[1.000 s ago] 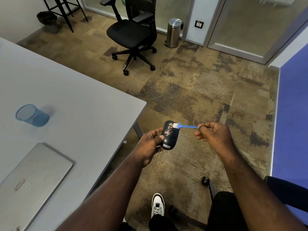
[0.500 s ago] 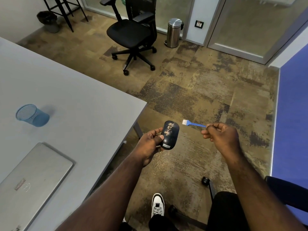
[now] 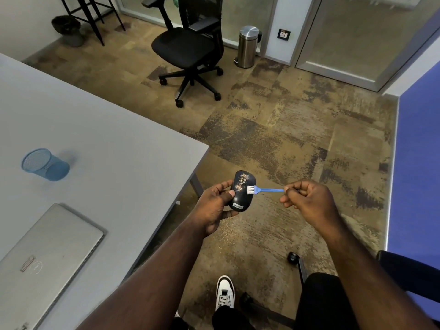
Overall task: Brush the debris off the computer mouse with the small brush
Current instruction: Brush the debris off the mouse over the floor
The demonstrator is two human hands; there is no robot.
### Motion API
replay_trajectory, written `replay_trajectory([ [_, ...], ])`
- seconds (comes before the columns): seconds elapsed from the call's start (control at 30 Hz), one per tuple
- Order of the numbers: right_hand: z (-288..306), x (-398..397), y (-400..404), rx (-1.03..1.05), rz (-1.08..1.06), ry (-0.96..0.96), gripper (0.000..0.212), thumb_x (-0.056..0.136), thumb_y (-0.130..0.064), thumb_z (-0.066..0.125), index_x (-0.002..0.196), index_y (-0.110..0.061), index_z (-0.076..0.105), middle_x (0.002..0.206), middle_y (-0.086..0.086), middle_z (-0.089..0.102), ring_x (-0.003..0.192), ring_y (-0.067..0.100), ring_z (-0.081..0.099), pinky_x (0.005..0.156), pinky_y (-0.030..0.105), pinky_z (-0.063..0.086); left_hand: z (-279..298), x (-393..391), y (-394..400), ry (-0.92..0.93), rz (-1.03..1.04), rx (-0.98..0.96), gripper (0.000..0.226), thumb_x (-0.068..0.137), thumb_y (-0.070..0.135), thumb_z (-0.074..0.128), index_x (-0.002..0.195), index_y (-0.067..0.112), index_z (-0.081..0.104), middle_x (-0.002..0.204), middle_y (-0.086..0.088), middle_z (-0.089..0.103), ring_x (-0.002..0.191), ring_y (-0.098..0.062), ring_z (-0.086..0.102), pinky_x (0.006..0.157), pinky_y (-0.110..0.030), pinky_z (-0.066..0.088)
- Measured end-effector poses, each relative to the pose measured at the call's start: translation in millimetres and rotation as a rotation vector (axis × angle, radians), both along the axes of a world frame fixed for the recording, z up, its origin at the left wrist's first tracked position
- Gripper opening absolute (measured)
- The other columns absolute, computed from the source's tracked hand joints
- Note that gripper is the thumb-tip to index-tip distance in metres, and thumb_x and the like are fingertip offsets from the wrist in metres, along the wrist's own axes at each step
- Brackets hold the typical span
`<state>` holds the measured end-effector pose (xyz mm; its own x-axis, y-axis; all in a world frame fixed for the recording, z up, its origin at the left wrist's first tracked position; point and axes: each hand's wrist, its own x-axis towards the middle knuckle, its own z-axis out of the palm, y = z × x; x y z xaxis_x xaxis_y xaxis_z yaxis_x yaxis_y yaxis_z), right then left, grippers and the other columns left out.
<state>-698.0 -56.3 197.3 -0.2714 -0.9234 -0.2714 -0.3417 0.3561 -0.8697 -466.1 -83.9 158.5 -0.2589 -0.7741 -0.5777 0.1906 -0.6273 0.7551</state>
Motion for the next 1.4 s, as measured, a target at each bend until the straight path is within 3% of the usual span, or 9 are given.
replay_trajectory([
  [0.13,5,-1,-3,-0.051,-0.101,-0.016,0.007,0.091,-0.011,0.066,0.093,-0.007,0.071,0.064,-0.003,0.076,0.054,0.005,0.070,0.049,0.010,0.047,2,-2,1,0.020,0.009,0.027,0.038,0.098,0.006,0.051,0.135,0.011,0.053,0.127,-0.014,0.063,0.099,-0.025,0.066,0.082,-0.049,0.058],
  [0.33,9,14,0,-0.049,0.133,0.045,0.004,0.090,-0.012,0.068,0.088,-0.012,0.072,0.067,-0.002,0.077,0.059,0.011,0.072,0.065,0.024,0.058,4,-6,0,-0.006,0.016,0.027,0.039,0.097,0.007,0.054,0.136,0.011,0.053,0.122,-0.010,0.066,0.101,-0.024,0.066,0.079,-0.045,0.060],
  [0.53,8,12,-10,-0.106,-0.094,0.106,0.008,0.092,-0.015,0.065,0.093,-0.010,0.071,0.069,-0.004,0.075,0.054,-0.003,0.067,0.055,0.004,0.047,5,-8,0,-0.060,-0.005,0.021,0.029,0.095,0.009,0.059,0.123,0.007,0.061,0.111,-0.013,0.071,0.091,-0.024,0.070,0.078,-0.044,0.060],
  [0.73,8,13,-3,-0.049,0.070,0.043,0.004,0.089,-0.011,0.068,0.088,-0.011,0.072,0.066,-0.003,0.076,0.059,0.009,0.072,0.062,0.019,0.056,6,-10,1,-0.072,-0.018,0.021,0.019,0.096,0.008,0.057,0.113,0.008,0.065,0.100,-0.012,0.072,0.086,-0.022,0.069,0.081,-0.046,0.060],
  [0.93,4,9,-6,-0.078,-0.126,0.130,0.008,0.092,-0.016,0.066,0.093,-0.011,0.072,0.069,-0.004,0.075,0.055,0.000,0.068,0.054,0.006,0.049,7,-8,3,-0.102,-0.035,0.006,0.021,0.095,0.011,0.058,0.115,0.007,0.065,0.100,-0.011,0.074,0.086,-0.022,0.071,0.080,-0.044,0.060],
  [1.07,8,9,-2,-0.044,0.003,0.041,0.005,0.089,-0.011,0.067,0.089,-0.010,0.072,0.065,-0.001,0.076,0.057,0.008,0.071,0.059,0.016,0.054,9,-7,3,-0.119,-0.023,0.000,0.017,0.096,0.011,0.056,0.110,0.011,0.066,0.095,-0.008,0.074,0.082,-0.020,0.069,0.076,-0.039,0.061],
  [1.13,6,11,0,-0.017,0.059,0.092,0.004,0.089,-0.011,0.068,0.089,-0.011,0.072,0.064,-0.002,0.075,0.055,0.005,0.070,0.057,0.012,0.053,9,-8,3,-0.128,-0.033,-0.008,0.020,0.096,0.012,0.057,0.114,0.011,0.066,0.097,-0.008,0.074,0.081,-0.017,0.069,0.075,-0.038,0.061],
  [1.3,4,6,-8,-0.041,-0.151,0.112,0.007,0.091,-0.016,0.066,0.090,-0.013,0.072,0.065,-0.003,0.074,0.052,0.000,0.067,0.051,0.008,0.048,13,-8,6,-0.170,-0.059,-0.039,0.024,0.096,0.010,0.056,0.118,0.013,0.065,0.099,-0.007,0.074,0.080,-0.016,0.069,0.069,-0.032,0.060],
  [1.4,3,7,-9,0.009,-0.094,0.065,0.007,0.089,-0.014,0.066,0.087,-0.012,0.072,0.063,-0.003,0.075,0.055,0.007,0.071,0.054,0.014,0.051,15,-8,6,-0.173,-0.059,-0.045,0.027,0.096,0.009,0.056,0.122,0.012,0.064,0.103,-0.008,0.073,0.080,-0.015,0.069,0.064,-0.029,0.057],
])
